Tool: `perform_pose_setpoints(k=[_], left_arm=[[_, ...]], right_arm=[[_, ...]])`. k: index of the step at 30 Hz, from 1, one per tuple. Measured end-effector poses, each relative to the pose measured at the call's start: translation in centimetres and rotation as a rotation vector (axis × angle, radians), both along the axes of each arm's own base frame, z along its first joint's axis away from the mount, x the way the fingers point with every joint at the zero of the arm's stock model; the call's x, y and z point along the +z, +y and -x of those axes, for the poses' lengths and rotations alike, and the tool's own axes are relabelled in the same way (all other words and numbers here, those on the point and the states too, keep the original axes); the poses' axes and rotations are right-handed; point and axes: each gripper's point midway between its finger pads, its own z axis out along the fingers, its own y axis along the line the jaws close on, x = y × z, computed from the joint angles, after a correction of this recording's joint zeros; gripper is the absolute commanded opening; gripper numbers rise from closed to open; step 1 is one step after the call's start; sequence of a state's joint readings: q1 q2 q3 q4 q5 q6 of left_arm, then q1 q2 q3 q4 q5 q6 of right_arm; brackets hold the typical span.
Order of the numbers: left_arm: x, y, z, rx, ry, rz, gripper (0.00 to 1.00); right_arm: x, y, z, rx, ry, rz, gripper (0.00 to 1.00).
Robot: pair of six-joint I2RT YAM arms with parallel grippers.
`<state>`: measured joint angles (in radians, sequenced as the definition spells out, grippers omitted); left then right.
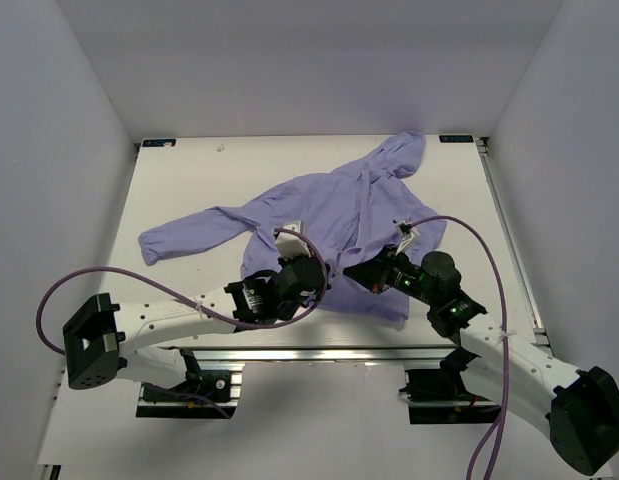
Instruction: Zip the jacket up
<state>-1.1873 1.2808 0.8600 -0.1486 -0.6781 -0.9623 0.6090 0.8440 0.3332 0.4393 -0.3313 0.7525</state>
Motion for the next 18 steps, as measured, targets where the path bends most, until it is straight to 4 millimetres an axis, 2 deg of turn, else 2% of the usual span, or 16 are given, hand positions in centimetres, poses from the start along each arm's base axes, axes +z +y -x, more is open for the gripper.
perform_pose_setpoints(k=[10,18], left_arm=[[-0.28,0.04,0.41,-0.024,0.008,-0.004,0.0],[-0.3,-0.47,0.93,-0.09,-0.001,-0.022,0.0]], right_arm=[[-0.28,-0.35,-0.61,-0.05,0.007,-0.022,0.0],[0.61,-0.29,-0.91,-0.066,0.002,-0.059,0.0]])
